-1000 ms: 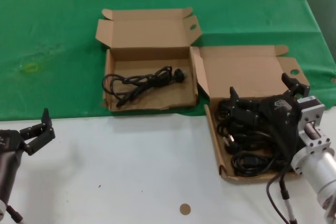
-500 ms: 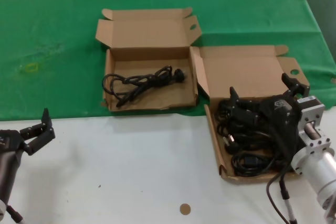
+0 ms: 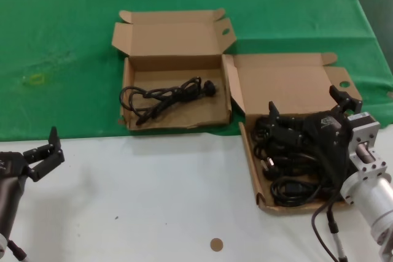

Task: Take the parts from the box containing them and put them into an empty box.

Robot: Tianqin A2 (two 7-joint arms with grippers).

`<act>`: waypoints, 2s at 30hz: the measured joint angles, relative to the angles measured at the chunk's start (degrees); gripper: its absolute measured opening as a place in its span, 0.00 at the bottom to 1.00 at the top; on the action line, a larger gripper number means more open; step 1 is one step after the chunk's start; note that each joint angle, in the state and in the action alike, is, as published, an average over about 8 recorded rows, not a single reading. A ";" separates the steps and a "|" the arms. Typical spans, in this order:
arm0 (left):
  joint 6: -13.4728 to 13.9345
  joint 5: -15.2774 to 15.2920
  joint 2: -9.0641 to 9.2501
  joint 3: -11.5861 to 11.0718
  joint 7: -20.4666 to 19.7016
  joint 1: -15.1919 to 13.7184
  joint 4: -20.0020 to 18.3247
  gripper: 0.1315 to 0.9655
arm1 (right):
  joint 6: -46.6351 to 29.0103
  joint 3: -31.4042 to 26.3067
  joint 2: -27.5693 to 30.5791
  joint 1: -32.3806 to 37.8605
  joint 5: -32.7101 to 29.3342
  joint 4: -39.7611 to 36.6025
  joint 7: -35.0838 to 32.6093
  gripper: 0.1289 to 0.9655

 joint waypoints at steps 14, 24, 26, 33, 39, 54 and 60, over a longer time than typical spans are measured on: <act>0.00 0.00 0.00 0.00 0.00 0.00 0.00 1.00 | 0.00 0.00 0.00 0.00 0.00 0.00 0.00 1.00; 0.00 0.00 0.00 0.00 0.00 0.00 0.00 1.00 | 0.00 0.00 0.00 0.00 0.00 0.00 0.00 1.00; 0.00 0.00 0.00 0.00 0.00 0.00 0.00 1.00 | 0.00 0.00 0.00 0.00 0.00 0.00 0.00 1.00; 0.00 0.00 0.00 0.00 0.00 0.00 0.00 1.00 | 0.00 0.00 0.00 0.00 0.00 0.00 0.00 1.00; 0.00 0.00 0.00 0.00 0.00 0.00 0.00 1.00 | 0.00 0.00 0.00 0.00 0.00 0.00 0.00 1.00; 0.00 0.00 0.00 0.00 0.00 0.00 0.00 1.00 | 0.00 0.00 0.00 0.00 0.00 0.00 0.00 1.00; 0.00 0.00 0.00 0.00 0.00 0.00 0.00 1.00 | 0.00 0.00 0.00 0.00 0.00 0.00 0.00 1.00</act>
